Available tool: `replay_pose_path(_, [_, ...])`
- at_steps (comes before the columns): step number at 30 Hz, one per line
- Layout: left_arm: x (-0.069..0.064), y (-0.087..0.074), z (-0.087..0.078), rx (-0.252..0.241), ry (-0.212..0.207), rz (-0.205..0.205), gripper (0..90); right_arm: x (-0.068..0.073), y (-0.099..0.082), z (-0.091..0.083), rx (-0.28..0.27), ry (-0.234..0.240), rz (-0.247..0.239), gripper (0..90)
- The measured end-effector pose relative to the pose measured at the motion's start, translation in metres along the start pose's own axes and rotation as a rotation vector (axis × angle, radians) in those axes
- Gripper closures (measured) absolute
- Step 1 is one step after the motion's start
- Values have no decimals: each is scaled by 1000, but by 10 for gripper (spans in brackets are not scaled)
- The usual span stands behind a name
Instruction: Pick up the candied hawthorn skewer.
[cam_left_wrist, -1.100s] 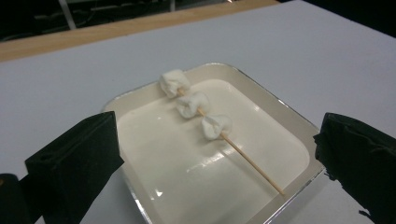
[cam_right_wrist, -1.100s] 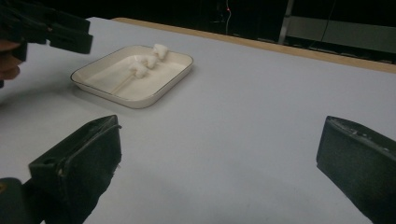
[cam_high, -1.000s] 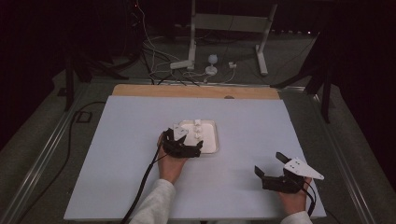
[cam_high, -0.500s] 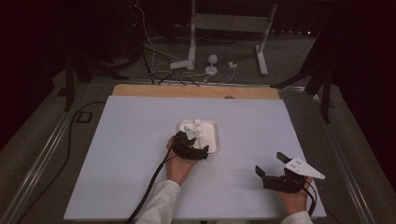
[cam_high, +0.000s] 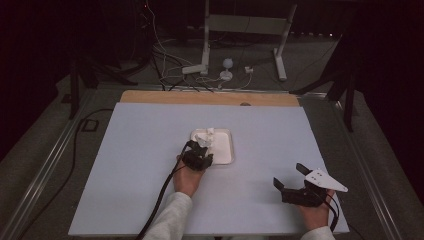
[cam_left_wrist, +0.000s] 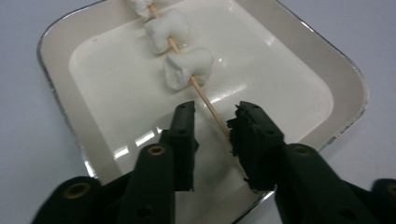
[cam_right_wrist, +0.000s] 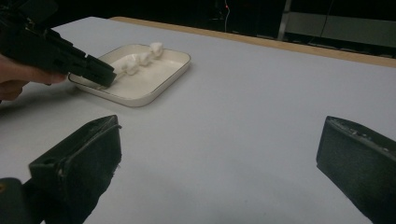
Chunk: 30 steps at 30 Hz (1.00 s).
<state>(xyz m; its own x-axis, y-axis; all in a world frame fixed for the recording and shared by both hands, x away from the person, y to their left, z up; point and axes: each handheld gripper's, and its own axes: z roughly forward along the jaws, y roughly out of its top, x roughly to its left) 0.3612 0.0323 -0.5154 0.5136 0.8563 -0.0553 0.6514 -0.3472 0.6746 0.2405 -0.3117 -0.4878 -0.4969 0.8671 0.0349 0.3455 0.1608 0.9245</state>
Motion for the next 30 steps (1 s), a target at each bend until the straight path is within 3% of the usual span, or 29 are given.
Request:
replay_pose_path(5, [7, 1, -1, 21, -1, -42, 868, 0, 0, 0, 4, 5, 1, 2])
replay_pose_path(8, [11, 1, -3, 28, -2, -61, 897, 0, 0, 1, 7, 4, 0, 3])
replay_pose_path(9, [14, 1, -5, 36, -19, -66, 897, 0, 0, 0, 6, 4, 0, 2])
replay_pose_path(14, [16, 1, -7, 43, -21, -75, 900, -1, -1, 1, 9, 5, 3, 2])
replay_pose_path(23, [15, 6, -7, 109, -15, -41, 898, 1, -1, 2, 14, 11, -2, 3])
replay_pose_path(27, [19, 5, -12, 95, -42, -70, 900, 1, -1, 1, 13, 12, -3, 3])
replay_pose_path(30, [21, 6, -21, 92, -59, -63, 900, -1, -1, 1, 12, 11, 3, 3])
